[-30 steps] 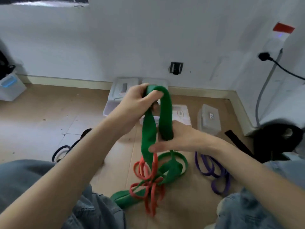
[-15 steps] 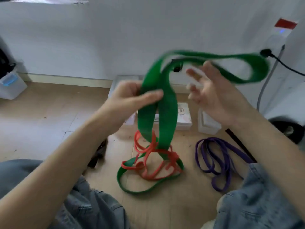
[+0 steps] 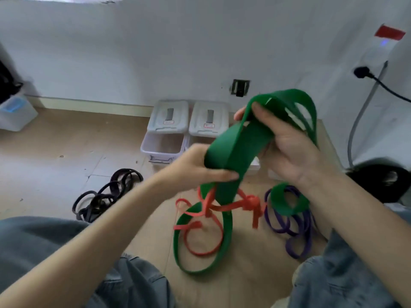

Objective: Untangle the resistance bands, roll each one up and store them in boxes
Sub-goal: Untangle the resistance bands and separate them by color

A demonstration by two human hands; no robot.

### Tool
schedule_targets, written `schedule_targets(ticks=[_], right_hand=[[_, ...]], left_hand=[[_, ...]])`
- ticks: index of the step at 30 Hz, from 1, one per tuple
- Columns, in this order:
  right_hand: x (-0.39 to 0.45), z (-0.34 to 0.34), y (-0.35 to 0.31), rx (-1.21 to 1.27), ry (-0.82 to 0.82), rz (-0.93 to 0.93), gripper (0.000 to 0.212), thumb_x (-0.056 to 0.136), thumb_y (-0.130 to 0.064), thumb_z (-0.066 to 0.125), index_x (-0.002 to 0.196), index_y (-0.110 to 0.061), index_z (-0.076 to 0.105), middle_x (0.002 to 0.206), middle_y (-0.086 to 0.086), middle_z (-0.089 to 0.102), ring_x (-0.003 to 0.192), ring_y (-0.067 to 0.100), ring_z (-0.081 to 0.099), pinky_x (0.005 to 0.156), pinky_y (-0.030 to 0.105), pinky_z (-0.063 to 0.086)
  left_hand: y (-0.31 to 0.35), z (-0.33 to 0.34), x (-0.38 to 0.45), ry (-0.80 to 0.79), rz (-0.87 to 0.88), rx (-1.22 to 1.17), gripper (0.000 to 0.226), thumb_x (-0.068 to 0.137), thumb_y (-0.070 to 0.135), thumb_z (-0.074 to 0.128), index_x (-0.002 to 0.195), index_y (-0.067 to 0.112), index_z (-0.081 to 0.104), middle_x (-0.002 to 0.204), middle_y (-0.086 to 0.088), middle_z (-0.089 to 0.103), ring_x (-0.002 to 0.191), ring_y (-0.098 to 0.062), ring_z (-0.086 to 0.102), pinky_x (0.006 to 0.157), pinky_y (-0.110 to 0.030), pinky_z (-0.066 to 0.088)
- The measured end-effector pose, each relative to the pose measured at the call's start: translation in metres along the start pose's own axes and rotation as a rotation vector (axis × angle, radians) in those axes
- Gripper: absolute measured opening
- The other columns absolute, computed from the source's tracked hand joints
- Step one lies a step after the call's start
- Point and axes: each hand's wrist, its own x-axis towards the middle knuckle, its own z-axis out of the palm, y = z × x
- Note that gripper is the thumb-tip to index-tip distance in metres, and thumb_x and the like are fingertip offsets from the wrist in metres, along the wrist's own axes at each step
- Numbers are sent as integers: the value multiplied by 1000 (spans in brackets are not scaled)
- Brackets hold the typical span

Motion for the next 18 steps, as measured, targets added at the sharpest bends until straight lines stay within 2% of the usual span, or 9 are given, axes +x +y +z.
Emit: schedule_targets(ticks=[2, 4, 7, 8, 10, 12, 14, 16, 18], right_hand=[[4, -2, -8, 98, -52, -23, 15, 78, -23, 62, 83, -9, 65, 79, 2, 69, 74, 11, 65, 70, 25, 54], [5, -7, -11, 145, -108, 5, 28, 77, -34, 64, 91, -10, 69, 92, 4, 70, 89, 14, 66, 85, 30, 53], [-2, -20, 12, 35, -129, 286, 68, 75, -54, 58, 124, -7, 55, 125, 12, 61, 118, 25, 56, 110, 40, 35], [-6, -22, 24, -56, -142, 397, 80, 72, -59, 58, 133, -8, 46, 133, 14, 55, 123, 27, 52, 112, 42, 31], [-13, -25, 42, -160, -202, 529, 98, 60, -64, 66, 137, -8, 40, 137, 14, 52, 124, 27, 51, 110, 40, 35], [-13, -24, 46, -231, -320, 527, 89, 60, -59, 74, 128, -8, 49, 125, 11, 61, 116, 25, 58, 97, 33, 48], [-12, -18, 44, -371, -391, 468, 52, 75, -41, 73, 116, -14, 56, 105, -1, 69, 97, 13, 66, 76, 22, 53], [-12, -14, 47, -597, -362, 395, 19, 85, -20, 66, 103, -19, 60, 86, -13, 70, 76, -2, 64, 61, 11, 48], [-8, -13, 48, -715, -269, 292, 11, 87, -10, 62, 95, -19, 61, 77, -15, 70, 69, -4, 64, 58, 9, 47]], left_hand=[[15, -17, 0, 26, 141, -28, 25, 71, 10, 77, 91, 21, 68, 86, 6, 74, 79, -13, 71, 64, -21, 56], [21, -25, -2, 44, 181, -82, 24, 68, 17, 80, 87, 26, 70, 88, 2, 74, 76, -13, 72, 61, -22, 56], [8, -12, 0, 143, 5, 258, 19, 73, 17, 76, 81, 28, 63, 87, -1, 74, 68, -5, 69, 58, -20, 56], [2, -9, 3, 184, -38, 245, 17, 74, 17, 75, 82, 26, 62, 83, 1, 73, 67, -5, 69, 57, -20, 56], [2, -9, 6, 296, -76, 10, 15, 74, 21, 76, 84, 18, 66, 74, 4, 73, 67, -8, 70, 56, -20, 55], [6, -14, 8, 404, -70, -130, 22, 72, 26, 78, 86, 12, 67, 72, 3, 73, 69, -11, 70, 59, -23, 56], [9, -13, 8, 385, -95, -253, 28, 72, 27, 76, 89, 7, 66, 74, -1, 73, 73, -16, 70, 63, -27, 57], [9, -10, 11, 325, -114, -378, 39, 73, 29, 73, 99, 1, 62, 86, -9, 72, 84, -23, 70, 73, -33, 57], [8, -14, 11, 235, -88, -475, 53, 72, 35, 70, 109, 0, 58, 97, -11, 70, 94, -25, 67, 79, -34, 56]])
